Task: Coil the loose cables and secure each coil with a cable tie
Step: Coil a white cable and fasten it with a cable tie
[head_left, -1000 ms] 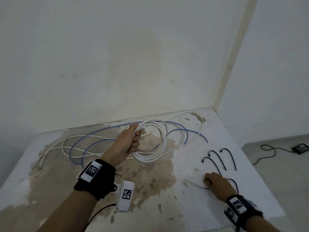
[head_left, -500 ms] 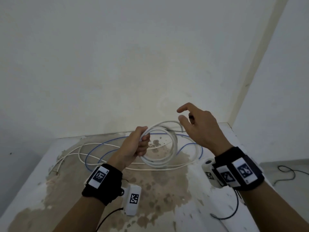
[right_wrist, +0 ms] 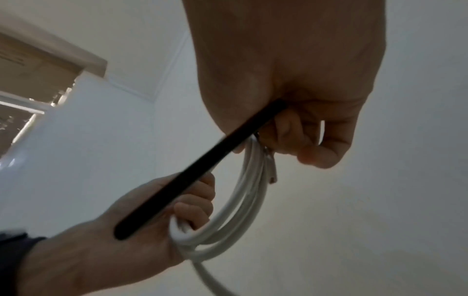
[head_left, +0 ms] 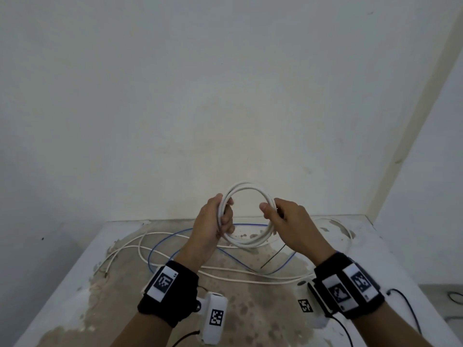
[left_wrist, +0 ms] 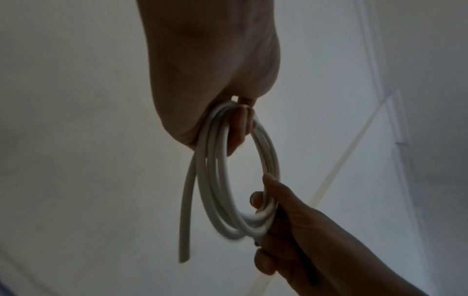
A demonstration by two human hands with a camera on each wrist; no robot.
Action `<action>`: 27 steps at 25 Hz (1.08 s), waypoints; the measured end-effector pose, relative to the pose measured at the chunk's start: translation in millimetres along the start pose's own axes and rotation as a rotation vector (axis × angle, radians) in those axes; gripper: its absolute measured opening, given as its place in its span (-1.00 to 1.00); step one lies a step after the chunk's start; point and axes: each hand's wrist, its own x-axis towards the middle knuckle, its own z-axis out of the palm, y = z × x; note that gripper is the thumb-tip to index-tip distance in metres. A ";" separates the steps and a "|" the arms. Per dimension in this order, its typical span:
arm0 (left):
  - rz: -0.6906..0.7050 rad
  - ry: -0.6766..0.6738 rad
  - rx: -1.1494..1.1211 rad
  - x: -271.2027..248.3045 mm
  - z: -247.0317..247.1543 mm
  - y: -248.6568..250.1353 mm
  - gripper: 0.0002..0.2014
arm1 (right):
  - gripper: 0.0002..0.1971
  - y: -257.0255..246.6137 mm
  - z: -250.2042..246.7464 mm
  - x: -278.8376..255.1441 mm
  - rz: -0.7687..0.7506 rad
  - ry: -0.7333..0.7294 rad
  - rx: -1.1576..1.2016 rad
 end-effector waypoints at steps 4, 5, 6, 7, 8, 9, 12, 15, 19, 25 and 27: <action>-0.082 -0.044 0.216 5.8 -15.1 13.6 -0.52 | -0.57 1.3 -2.2 2.1 0.059 -0.093 -0.011; -0.107 -0.052 0.278 5.6 -14.7 16.4 -0.50 | -0.57 2.0 -1.8 2.3 0.074 -0.108 -0.011; -0.112 -0.059 0.349 5.4 -13.4 18.5 -0.51 | -0.58 2.7 -0.9 3.3 0.085 -0.118 -0.007; -0.093 -0.062 0.413 3.7 -11.2 19.1 -0.56 | -0.58 3.1 0.1 2.3 0.096 -0.128 0.002; -0.047 -0.056 0.471 2.9 -8.8 17.5 -0.63 | -0.57 3.7 0.9 0.8 0.107 -0.136 0.008; 0.008 -0.049 0.524 2.1 -6.2 17.0 -0.68 | -0.57 4.3 1.3 -0.3 0.122 -0.141 0.017; 0.039 -0.016 0.460 4.2 0.5 11.5 -0.70 | -0.56 5.2 0.6 -2.4 0.165 -0.120 0.057; -0.159 0.004 0.055 6.5 6.8 6.4 -0.74 | -0.56 3.2 2.1 -5.8 0.203 -0.097 0.135; -0.017 0.022 0.223 7.9 5.3 4.5 -0.70 | -0.56 0.2 0.0 -12.4 0.221 -0.147 0.251; 0.024 0.018 0.305 8.7 -0.4 10.1 -0.67 | -0.74 0.5 -17.7 -19.6 0.264 -0.148 0.358; 0.015 0.027 0.322 8.6 -2.0 9.8 -0.67 | -0.71 2.5 -26.2 -21.3 0.249 -0.127 0.387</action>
